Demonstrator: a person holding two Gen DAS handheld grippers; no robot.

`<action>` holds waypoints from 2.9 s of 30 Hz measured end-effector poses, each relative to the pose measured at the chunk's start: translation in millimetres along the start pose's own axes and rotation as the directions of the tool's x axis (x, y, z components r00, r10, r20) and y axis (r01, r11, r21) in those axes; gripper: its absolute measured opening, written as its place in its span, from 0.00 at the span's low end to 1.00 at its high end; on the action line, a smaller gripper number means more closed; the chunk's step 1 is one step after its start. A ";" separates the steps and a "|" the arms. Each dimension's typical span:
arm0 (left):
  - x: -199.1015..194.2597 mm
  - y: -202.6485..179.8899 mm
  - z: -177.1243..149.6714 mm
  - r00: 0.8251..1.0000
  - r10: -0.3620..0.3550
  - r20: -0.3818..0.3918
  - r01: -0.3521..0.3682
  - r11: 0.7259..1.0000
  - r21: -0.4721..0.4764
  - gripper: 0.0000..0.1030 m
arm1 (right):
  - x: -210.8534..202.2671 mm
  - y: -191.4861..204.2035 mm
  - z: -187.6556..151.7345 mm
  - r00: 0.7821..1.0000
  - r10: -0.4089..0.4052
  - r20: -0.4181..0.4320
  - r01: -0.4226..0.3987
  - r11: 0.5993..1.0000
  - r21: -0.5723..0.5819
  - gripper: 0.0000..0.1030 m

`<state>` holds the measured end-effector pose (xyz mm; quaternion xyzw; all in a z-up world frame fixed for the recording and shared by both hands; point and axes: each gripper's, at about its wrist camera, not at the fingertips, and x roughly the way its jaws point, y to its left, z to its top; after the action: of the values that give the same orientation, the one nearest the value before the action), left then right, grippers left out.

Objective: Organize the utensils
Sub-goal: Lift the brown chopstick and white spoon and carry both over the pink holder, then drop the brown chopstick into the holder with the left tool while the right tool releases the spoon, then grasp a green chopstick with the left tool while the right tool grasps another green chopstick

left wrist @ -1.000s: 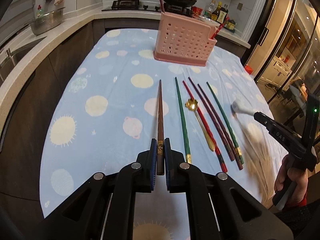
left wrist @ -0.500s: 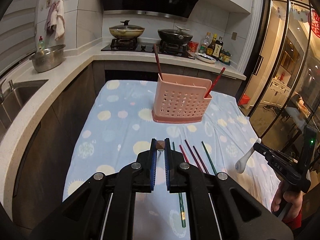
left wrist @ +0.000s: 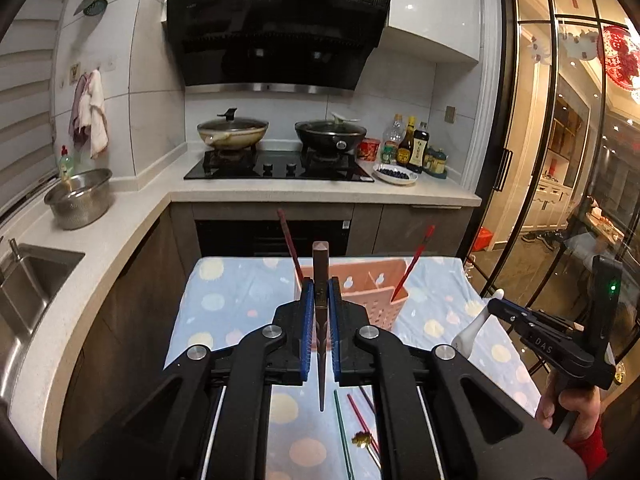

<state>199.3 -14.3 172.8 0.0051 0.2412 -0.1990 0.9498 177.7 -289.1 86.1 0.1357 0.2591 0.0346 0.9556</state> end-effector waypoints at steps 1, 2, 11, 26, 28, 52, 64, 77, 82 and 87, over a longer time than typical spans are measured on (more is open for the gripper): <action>0.9 -2.3 8.2 1.000 -0.004 0.015 0.004 1.000 0.004 0.07 | 3.5 3.0 7.5 1.000 0.011 0.005 -0.011 1.000 -0.003 0.05; 2.0 -4.5 16.4 0.999 -0.009 0.031 0.009 1.000 0.009 0.07 | 7.6 5.8 15.5 1.000 0.019 0.012 -0.019 1.000 -0.006 0.05; 35.8 -23.4 92.6 0.991 -0.056 0.119 0.052 0.998 0.039 0.07 | 50.5 21.2 73.4 0.998 0.033 0.052 -0.032 0.999 -0.027 0.05; 141.4 -27.8 90.6 0.997 -0.071 -0.012 0.071 0.997 0.017 0.07 | 141.1 4.5 71.7 0.998 0.004 -0.070 -0.002 1.000 0.023 0.05; 149.2 -26.9 86.4 0.997 -0.067 -0.033 0.067 0.998 0.015 0.07 | 146.9 1.4 66.2 0.996 -0.004 -0.087 0.006 1.000 0.026 0.06; 111.5 -3.6 23.2 0.996 0.003 -0.089 -0.004 1.000 -0.006 0.34 | 81.3 3.8 18.1 0.996 -0.055 -0.075 0.054 0.999 -0.005 0.10; 80.1 5.9 -92.9 0.965 0.042 -0.259 -0.053 0.998 -0.035 0.35 | 28.7 16.6 -85.0 0.976 -0.133 -0.170 0.122 0.990 -0.074 0.10; 47.6 -15.4 -232.2 0.875 -0.011 -0.484 -0.008 0.999 -0.038 0.35 | -11.8 23.7 -199.5 0.937 -0.173 -0.303 0.151 0.984 -0.094 0.10; 38.6 -25.4 -256.0 0.857 -0.028 -0.515 0.010 0.999 -0.038 0.35 | -20.5 25.2 -217.5 0.930 -0.174 -0.325 0.151 0.984 -0.096 0.10; 36.0 -30.3 -264.7 0.849 -0.030 -0.528 0.018 0.999 -0.028 0.35 | -24.9 24.4 -228.4 0.924 -0.169 -0.343 0.148 0.985 -0.088 0.10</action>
<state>96.0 -27.7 -75.1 0.0459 0.4950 -0.1992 0.8445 41.0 -213.9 -84.3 0.0773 0.4334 -0.0115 0.8978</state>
